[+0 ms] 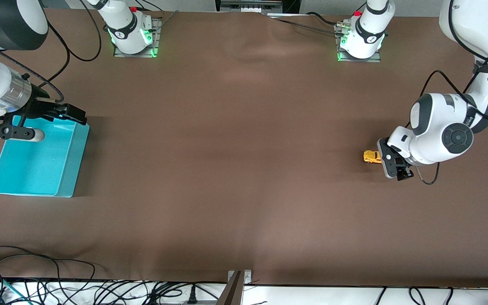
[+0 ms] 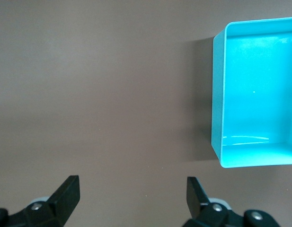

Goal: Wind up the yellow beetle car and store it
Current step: 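Lower the left gripper onto the yellow beetle car and grasp it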

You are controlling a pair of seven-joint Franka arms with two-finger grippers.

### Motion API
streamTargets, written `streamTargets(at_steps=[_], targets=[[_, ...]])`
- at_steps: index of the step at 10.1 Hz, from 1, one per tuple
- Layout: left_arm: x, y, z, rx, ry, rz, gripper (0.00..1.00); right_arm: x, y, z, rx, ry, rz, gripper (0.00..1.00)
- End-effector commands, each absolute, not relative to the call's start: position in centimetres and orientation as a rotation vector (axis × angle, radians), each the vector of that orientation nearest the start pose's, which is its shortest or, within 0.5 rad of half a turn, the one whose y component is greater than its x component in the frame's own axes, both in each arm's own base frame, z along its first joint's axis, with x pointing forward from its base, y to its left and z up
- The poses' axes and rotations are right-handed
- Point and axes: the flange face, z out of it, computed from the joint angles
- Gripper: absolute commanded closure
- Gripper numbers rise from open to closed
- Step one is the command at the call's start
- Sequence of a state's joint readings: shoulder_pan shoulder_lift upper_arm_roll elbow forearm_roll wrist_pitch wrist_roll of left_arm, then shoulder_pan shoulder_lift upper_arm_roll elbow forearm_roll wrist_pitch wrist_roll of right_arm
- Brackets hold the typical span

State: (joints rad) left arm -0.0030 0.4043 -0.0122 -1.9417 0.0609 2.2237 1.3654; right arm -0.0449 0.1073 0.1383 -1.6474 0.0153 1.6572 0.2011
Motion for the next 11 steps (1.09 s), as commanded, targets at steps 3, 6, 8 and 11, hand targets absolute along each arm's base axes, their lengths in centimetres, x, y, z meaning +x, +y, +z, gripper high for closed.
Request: streamTargets(at_steps=[3, 6, 8, 11], targets=[[57.2, -0.5, 22.3, -2.215, 2.195, 0.165, 0.00, 58.3, 5.3, 53.8, -3.136, 0.187, 0.182, 0.00], [55.6, -0.6, 20.3, -2.196, 2.191, 0.104, 0.00, 58.3, 5.4, 53.9, -3.135, 0.178, 0.180, 0.00], [54.9, -0.1, 19.7, -2.186, 2.219, 0.123, 0.00, 58.2, 5.4, 53.8, -3.135, 0.183, 0.185, 0.00], [54.7, 1.2, 18.9, -2.202, 2.220, 0.138, 0.03, 58.2, 5.4, 53.8, -3.135, 0.183, 0.185, 0.00]])
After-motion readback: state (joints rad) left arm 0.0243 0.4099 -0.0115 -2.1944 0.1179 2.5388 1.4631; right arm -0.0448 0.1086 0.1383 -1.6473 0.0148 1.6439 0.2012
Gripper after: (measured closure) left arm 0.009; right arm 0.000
